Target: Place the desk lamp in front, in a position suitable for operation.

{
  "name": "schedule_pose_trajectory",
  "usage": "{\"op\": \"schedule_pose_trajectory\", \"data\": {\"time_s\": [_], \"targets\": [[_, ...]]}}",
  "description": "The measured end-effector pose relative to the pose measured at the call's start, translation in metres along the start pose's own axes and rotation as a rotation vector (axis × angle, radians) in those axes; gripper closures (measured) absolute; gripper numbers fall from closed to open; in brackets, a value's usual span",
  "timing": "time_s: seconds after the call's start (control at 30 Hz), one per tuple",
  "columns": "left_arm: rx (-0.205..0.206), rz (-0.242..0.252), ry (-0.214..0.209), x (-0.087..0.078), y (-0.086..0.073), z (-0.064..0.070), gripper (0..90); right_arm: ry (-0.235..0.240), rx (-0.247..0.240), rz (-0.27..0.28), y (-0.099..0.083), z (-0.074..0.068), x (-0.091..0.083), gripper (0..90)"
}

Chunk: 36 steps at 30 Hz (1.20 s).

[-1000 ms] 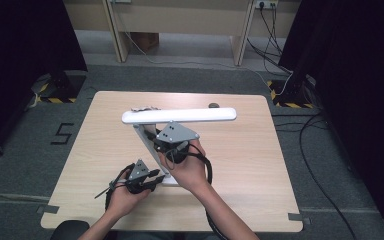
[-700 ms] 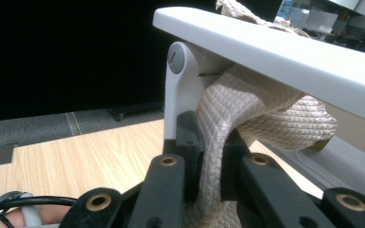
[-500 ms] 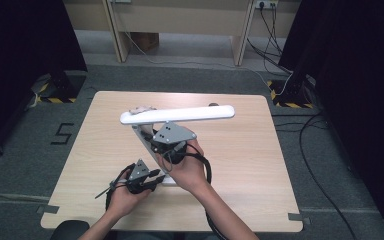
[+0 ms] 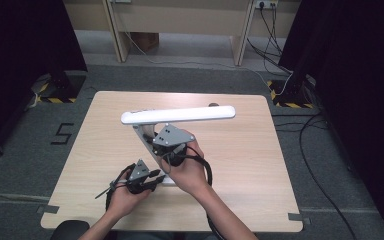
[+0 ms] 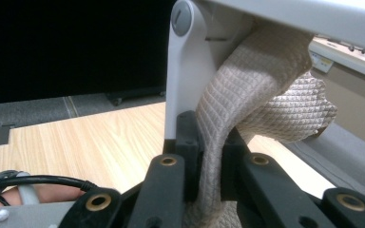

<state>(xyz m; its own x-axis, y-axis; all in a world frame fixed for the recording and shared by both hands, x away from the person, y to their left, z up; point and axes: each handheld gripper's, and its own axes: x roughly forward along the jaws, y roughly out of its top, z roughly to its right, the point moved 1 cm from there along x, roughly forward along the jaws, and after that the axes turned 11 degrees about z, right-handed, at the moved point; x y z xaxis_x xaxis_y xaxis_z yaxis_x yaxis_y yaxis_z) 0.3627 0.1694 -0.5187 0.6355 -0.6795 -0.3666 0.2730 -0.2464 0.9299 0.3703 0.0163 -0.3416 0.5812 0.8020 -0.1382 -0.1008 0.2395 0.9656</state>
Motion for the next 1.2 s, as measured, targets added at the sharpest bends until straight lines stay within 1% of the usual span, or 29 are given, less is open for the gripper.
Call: {"op": "schedule_pose_trajectory", "data": {"time_s": [0.07, 0.13, 0.3, 0.4, 0.57, 0.7, 0.73, 0.9, 0.93, 0.97, 1.2], "targets": [[0.003, -0.004, -0.003, 0.000, 0.000, 0.000, 67.0, 0.001, 0.004, -0.003, -0.001, 0.000, 0.000, 83.8], [0.003, -0.005, -0.004, 0.000, 0.000, 0.000, 67.1, 0.005, 0.021, -0.001, -0.002, 0.000, -0.002, 83.8], [0.005, 0.000, 0.000, 0.000, 0.000, 0.000, 67.2, 0.016, 0.021, -0.003, -0.001, -0.002, -0.004, 83.8], [0.005, 0.002, 0.001, 0.000, 0.000, 0.000, 67.3, 0.024, 0.022, 0.002, -0.003, -0.001, -0.003, 83.8], [0.008, 0.001, 0.001, 0.000, 0.000, 0.000, 67.3, 0.029, 0.046, -0.004, -0.007, -0.001, -0.004, 83.9], [0.008, 0.002, 0.000, 0.000, 0.000, 0.000, 67.4, 0.033, 0.039, -0.008, -0.010, 0.000, -0.004, 83.9], [0.007, 0.002, 0.001, 0.000, 0.000, 0.000, 67.3, 0.031, 0.050, -0.011, -0.011, -0.001, -0.005, 83.9], [0.010, 0.003, 0.002, 0.000, 0.000, 0.000, 67.4, 0.038, 0.063, -0.014, -0.014, -0.001, -0.005, 83.9], [0.010, 0.004, 0.002, 0.000, 0.000, 0.001, 67.4, 0.044, 0.059, -0.013, -0.015, 0.000, -0.004, 83.9], [0.012, 0.003, 0.001, 0.000, 0.000, 0.001, 67.4, 0.041, 0.071, -0.016, -0.016, 0.000, -0.005, 83.9], [0.016, 0.002, 0.002, 0.000, 0.000, 0.001, 67.5, 0.048, 0.099, -0.031, -0.024, 0.001, -0.004, 83.9]]}}
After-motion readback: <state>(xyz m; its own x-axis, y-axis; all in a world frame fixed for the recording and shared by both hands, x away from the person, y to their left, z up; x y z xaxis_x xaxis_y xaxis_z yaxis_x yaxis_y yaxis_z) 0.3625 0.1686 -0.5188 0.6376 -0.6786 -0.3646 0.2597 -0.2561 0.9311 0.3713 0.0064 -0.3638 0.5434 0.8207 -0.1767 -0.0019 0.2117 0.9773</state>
